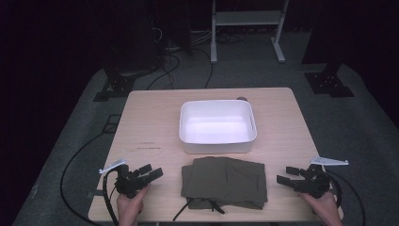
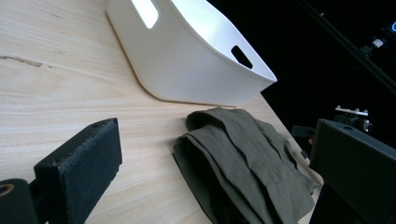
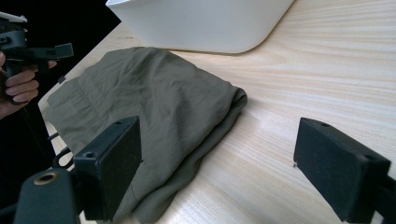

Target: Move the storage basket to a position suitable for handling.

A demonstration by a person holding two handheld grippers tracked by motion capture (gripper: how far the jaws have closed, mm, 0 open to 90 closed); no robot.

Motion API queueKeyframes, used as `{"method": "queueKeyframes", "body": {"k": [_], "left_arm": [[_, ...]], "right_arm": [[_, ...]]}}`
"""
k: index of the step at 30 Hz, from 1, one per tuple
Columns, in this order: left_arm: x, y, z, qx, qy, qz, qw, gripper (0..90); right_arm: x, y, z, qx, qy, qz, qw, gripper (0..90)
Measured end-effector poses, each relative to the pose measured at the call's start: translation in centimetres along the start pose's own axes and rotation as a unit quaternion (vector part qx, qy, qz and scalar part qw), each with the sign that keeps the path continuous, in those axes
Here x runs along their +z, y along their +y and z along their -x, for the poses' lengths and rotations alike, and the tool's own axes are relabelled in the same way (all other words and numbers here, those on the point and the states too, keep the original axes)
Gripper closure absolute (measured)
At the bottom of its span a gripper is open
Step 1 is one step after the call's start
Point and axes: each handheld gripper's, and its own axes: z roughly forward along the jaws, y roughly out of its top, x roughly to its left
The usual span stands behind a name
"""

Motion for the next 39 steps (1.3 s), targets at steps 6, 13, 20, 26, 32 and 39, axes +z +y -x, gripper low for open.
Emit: {"method": "queueKeyframes", "body": {"k": [6, 13, 20, 26, 32, 39], "left_arm": [[0.4, -0.2, 0.3, -0.002, -0.002, -0.011, 0.9999, 1.3], [1.1, -0.4, 0.6, 0.001, -0.007, -0.026, 0.9996, 1.3], [1.8, -0.6, 0.8, -0.002, -0.014, -0.039, 0.9992, 1.3], [2.4, -0.8, 1.1, 0.001, -0.018, -0.05, 0.9986, 1.3], [2.9, -0.9, 1.3, 0.0, -0.021, -0.059, 0.998, 1.3], [3.7, -1.2, 1.7, -0.001, -0.025, -0.074, 0.9969, 1.3]], "right_arm": [[0.3, 0.2, -0.2, -0.001, 0.001, -0.001, 1.0, 14.5], [0.9, 0.3, -0.6, 0.003, 0.001, -0.005, 1.0, 14.5], [1.5, 0.4, -1.0, 0.006, 0.002, -0.01, 0.9999, 14.5], [1.7, 0.5, -1.3, 0.009, 0.005, -0.013, 0.9999, 14.5], [2.0, 0.5, -1.5, 0.012, 0.01, -0.013, 0.9998, 14.5], [2.5, 0.5, -1.8, 0.012, 0.015, -0.021, 0.9996, 14.5]]}}
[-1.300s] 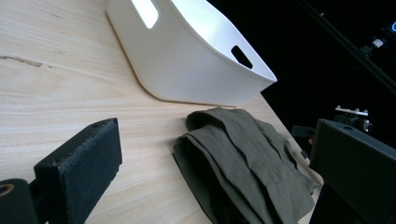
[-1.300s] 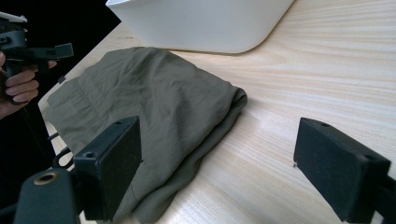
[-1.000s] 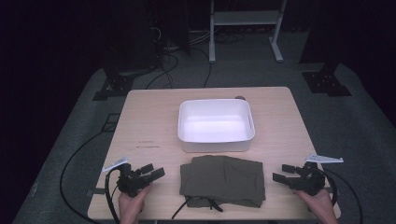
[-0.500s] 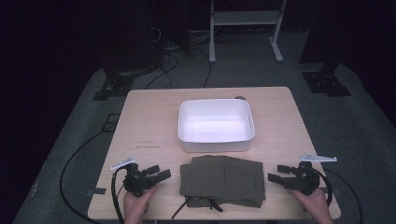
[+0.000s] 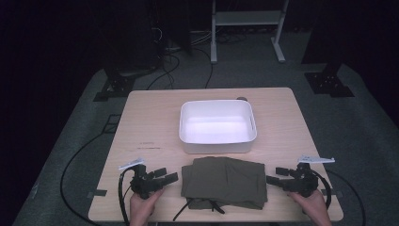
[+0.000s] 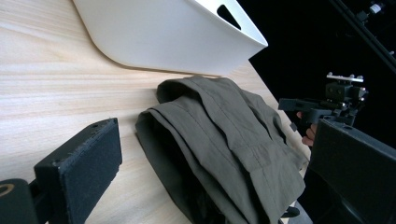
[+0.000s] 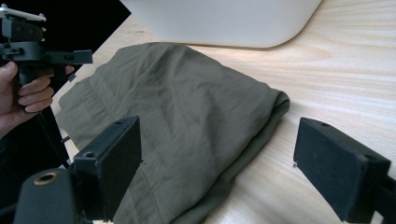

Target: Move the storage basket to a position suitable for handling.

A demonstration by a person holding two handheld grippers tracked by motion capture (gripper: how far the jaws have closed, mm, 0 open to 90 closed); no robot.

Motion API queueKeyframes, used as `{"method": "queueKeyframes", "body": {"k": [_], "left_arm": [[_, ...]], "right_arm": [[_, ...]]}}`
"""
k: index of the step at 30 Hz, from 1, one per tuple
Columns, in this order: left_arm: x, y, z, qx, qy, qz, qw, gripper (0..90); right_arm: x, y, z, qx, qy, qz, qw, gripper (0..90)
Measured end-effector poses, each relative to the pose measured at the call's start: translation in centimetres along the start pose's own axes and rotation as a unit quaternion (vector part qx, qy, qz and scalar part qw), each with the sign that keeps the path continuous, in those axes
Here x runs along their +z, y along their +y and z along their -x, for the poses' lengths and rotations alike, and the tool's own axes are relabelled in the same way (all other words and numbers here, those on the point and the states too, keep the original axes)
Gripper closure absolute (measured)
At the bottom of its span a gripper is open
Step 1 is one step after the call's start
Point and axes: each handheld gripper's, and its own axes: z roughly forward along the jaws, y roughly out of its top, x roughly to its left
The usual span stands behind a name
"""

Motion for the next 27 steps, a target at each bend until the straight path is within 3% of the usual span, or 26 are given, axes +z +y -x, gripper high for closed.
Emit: {"method": "queueKeyframes", "body": {"k": [13, 27], "left_arm": [[2.0, -0.2, 0.6, 0.005, -0.009, -0.033, 0.9994, 1.3], [4.3, -0.6, 1.1, 0.004, -0.007, -0.069, 0.9976, 1.3]], "right_arm": [[1.5, 0.0, -0.8, -0.001, 0.006, -0.02, 0.9998, 14.5], [2.3, -0.1, -0.6, 0.002, -0.02, -0.033, 0.9993, 15.2]]}}
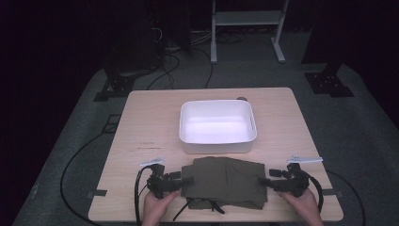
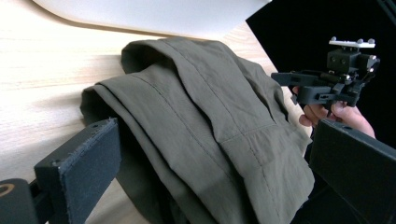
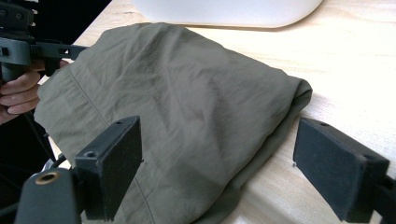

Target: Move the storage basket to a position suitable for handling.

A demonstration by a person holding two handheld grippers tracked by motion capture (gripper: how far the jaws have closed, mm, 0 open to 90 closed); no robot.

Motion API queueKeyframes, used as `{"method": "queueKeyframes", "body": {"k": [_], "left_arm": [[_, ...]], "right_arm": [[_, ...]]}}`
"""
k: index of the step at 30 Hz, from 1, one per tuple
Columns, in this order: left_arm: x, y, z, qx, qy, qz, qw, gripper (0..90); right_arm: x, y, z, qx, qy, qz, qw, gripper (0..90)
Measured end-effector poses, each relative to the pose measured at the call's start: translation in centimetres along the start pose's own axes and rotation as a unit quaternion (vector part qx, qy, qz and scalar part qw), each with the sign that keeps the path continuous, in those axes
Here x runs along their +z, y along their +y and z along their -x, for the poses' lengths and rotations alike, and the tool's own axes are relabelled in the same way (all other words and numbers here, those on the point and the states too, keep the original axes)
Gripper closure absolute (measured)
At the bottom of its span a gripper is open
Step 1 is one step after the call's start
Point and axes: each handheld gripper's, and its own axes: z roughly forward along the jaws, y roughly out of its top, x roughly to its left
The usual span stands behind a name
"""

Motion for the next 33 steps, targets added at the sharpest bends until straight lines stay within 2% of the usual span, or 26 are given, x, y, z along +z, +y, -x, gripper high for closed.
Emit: {"method": "queueKeyframes", "body": {"k": [12, 22, 33], "left_arm": [[1.1, 0.0, 0.3, 0.005, 0.008, -0.015, 0.9998, 3.6], [2.5, -0.1, 0.5, 0.01, 0.011, -0.039, 0.9991, 5.5], [3.3, 0.0, 0.7, 0.019, 0.023, -0.055, 0.998, 12.7]], "right_arm": [[1.2, -0.1, -0.7, -0.022, -0.009, -0.02, 0.9995, 20.0], [1.8, -0.1, -1.2, -0.038, -0.023, -0.033, 0.9985, 24.0], [2.5, -0.2, -2.1, -0.073, -0.05, -0.044, 0.9951, 32.2]]}}
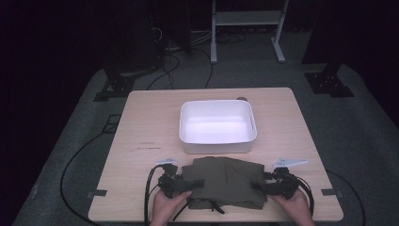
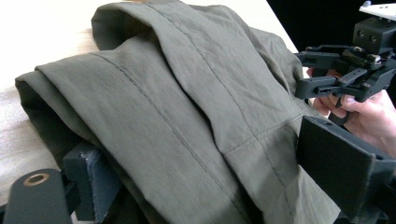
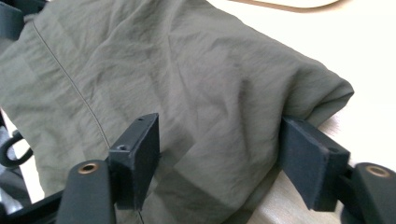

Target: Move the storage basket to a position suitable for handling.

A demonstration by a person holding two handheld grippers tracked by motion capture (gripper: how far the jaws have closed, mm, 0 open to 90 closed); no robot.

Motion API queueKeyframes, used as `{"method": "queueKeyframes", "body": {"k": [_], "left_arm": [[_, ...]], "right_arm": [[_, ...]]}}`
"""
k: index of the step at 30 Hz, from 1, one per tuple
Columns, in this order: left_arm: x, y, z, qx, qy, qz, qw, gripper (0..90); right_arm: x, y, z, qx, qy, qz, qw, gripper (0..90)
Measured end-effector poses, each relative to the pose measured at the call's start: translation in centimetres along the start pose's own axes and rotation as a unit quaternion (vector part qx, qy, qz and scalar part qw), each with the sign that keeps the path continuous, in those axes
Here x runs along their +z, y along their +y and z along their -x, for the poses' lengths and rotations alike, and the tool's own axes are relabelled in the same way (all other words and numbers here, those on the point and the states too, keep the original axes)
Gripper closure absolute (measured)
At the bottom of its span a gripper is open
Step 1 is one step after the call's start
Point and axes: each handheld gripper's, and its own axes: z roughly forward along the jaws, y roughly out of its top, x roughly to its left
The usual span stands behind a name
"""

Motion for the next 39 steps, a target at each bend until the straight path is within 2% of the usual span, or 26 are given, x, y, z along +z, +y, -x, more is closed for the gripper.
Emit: {"method": "queueKeyframes", "body": {"k": [1, 11, 17, 20, 25, 31, 39], "left_arm": [[0.0, 0.0, 0.0, 0.004, 0.002, -0.002, 1.0, 13.9], [0.4, 0.3, 0.7, 0.03, 0.03, -0.018, 0.9989, 23.1], [0.6, 0.5, 1.0, 0.037, 0.036, -0.024, 0.9984, 30.8], [0.6, 0.6, 1.0, 0.038, 0.031, -0.026, 0.9985, 35.2], [0.6, 0.6, 0.9, 0.041, 0.018, -0.021, 0.9988, 46.1], [0.6, 0.7, 0.7, 0.037, -0.001, -0.018, 0.9992, 58.5], [0.5, 0.7, 0.5, 0.026, -0.018, -0.011, 0.9994, 64.8]], "right_arm": [[0.1, 0.0, -0.3, -0.011, -0.006, -0.001, 0.9999, 34.8], [0.8, 0.0, -1.6, -0.062, -0.034, -0.008, 0.9975, 49.6], [1.2, 0.0, -2.1, -0.075, -0.032, -0.009, 0.9966, 61.5], [1.4, 0.0, -2.2, -0.084, -0.032, -0.008, 0.9959, 65.5], [1.6, 0.1, -2.3, -0.078, -0.026, -0.006, 0.9966, 71.4], [1.6, 0.1, -2.2, -0.07, -0.018, -0.006, 0.9974, 73.7], [1.5, 0.1, -2.1, -0.063, -0.014, -0.003, 0.9979, 74.7]]}}
